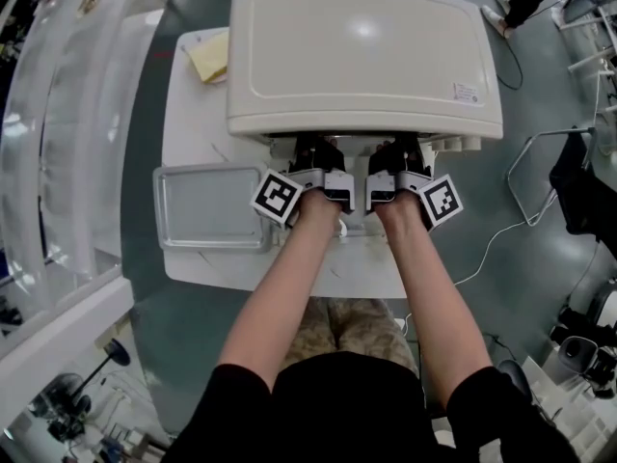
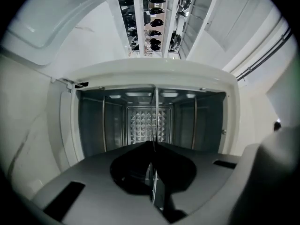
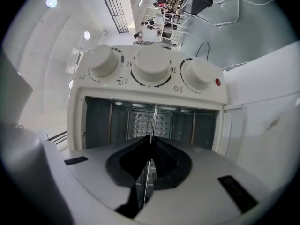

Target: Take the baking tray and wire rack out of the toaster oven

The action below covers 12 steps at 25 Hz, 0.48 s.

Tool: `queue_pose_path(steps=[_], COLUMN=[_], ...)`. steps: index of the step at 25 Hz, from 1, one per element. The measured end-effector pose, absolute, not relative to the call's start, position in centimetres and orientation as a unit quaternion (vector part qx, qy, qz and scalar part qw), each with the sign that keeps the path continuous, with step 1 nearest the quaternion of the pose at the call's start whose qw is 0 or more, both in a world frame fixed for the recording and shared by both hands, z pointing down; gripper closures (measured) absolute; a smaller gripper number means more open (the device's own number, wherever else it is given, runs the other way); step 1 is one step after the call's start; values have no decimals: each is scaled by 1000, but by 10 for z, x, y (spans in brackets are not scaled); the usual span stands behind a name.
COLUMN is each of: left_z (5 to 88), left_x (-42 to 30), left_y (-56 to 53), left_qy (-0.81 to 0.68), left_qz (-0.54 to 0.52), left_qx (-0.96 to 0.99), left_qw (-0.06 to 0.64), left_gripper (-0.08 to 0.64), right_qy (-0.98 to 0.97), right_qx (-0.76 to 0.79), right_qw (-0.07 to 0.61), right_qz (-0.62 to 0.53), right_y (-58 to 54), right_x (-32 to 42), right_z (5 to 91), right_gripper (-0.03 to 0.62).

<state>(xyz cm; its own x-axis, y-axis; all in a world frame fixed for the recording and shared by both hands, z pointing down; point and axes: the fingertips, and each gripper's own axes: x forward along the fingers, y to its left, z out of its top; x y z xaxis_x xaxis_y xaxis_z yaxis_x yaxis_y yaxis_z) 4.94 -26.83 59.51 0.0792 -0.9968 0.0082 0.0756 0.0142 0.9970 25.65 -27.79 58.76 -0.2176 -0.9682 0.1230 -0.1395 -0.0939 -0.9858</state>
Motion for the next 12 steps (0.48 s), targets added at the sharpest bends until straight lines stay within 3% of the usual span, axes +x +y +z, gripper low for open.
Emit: queue_pose_path(steps=[12], left_z=[588], left_x=[57], left_y=[-195], left_qy=[-462], left_qz=[-501], left_qx=[488], left_qw=[545], left_gripper=[543], right_qy=[555], right_qx=[-481], right_qw=[370], right_qz=[-569], right_y=[-211], right_x=[265], right_z=[583], right_gripper=[566])
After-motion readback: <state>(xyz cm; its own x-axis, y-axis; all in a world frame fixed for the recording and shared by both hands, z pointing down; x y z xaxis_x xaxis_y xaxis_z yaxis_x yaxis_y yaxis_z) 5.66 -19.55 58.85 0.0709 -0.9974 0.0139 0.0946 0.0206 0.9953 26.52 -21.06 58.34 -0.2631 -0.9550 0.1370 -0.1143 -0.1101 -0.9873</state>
